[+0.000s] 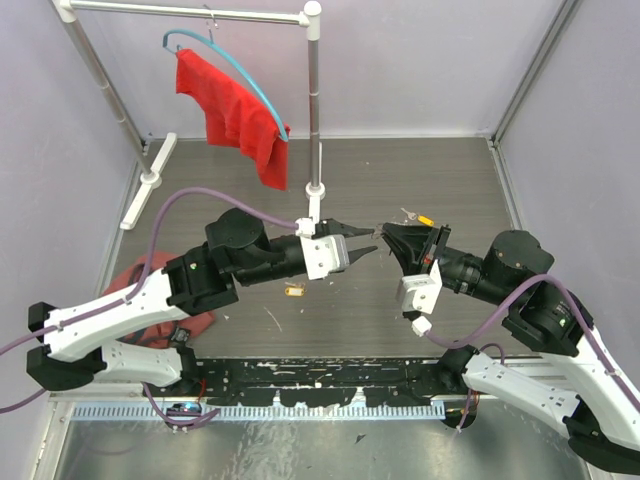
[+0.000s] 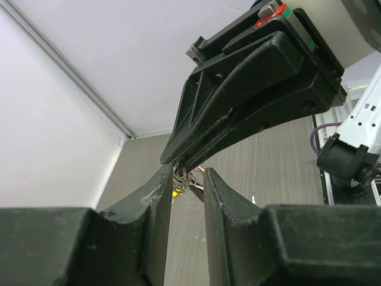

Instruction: Put the keys on the keyring

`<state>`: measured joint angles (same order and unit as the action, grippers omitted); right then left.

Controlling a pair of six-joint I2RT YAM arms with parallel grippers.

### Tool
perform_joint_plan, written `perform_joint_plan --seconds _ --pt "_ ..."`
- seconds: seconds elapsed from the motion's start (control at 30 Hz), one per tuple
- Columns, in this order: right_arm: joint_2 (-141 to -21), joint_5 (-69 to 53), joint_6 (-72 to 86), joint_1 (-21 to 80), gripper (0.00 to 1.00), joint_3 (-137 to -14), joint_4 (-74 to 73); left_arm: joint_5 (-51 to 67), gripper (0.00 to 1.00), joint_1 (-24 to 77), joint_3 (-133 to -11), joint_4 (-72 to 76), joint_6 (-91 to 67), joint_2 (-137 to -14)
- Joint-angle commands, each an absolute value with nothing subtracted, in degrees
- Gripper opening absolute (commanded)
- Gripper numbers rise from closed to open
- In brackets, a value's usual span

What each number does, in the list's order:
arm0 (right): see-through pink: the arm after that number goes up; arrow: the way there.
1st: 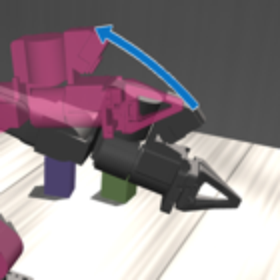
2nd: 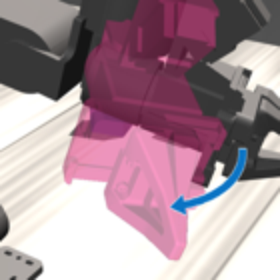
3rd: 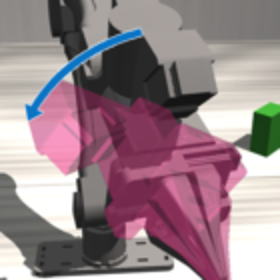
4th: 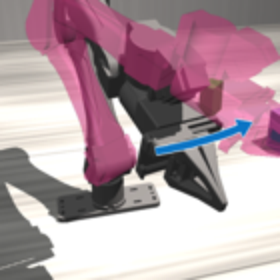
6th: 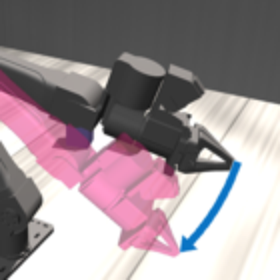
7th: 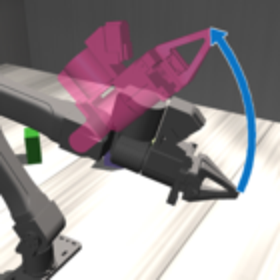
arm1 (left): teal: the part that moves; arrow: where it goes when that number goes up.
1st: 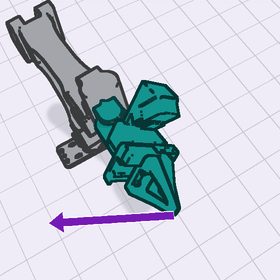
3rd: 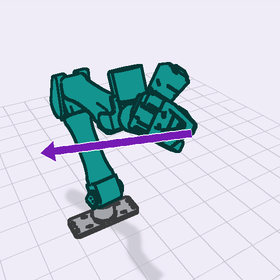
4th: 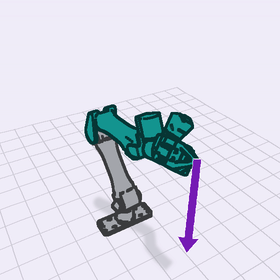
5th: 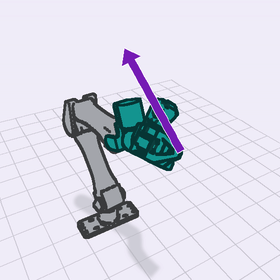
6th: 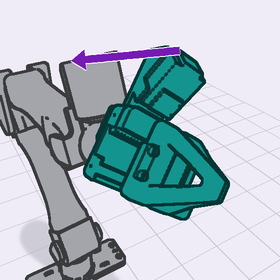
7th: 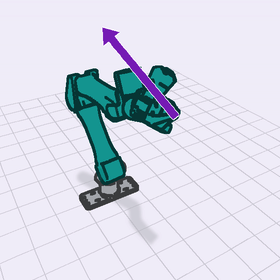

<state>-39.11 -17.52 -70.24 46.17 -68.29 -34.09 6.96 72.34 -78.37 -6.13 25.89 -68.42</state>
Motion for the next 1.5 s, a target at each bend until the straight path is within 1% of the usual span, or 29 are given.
perform_joint_plan --seconds 0.0,0.43,0.6,0.73,1.17,1.47 --pt "-38.7 -15.9 -74.0 46.2 0.01 -68.2 -28.4 7.2 0.34 72.6 -77.2 -2.7 23.0 -69.4" --pt "-39.1 -15.6 -77.0 46.2 0.01 -68.2 -26.7 3.9 0.31 72.6 -76.1 -1.3 21.1 -69.8" --pt "-38.8 -15.6 -77.2 46.2 0.01 -68.1 -26.6 0.7 0.35 72.6 -75.1 -0.5 21.9 -69.0" --pt "-38.8 -15.4 -77.2 46.2 0.01 -67.9 -26.9 0.5 0.37 72.6 -73.3 1.7 22.3 -67.6" --pt "-38.8 -14.7 -78.1 46.2 0.01 -67.6 -27.4 1.6 0.37 72.6 -70.6 8.3 21.5 -64.6" --pt "-38.7 -14.8 -78.6 46.2 0.01 -67.5 -27.8 1.7 0.38 72.6 -71.1 8.2 20.7 -66.2"
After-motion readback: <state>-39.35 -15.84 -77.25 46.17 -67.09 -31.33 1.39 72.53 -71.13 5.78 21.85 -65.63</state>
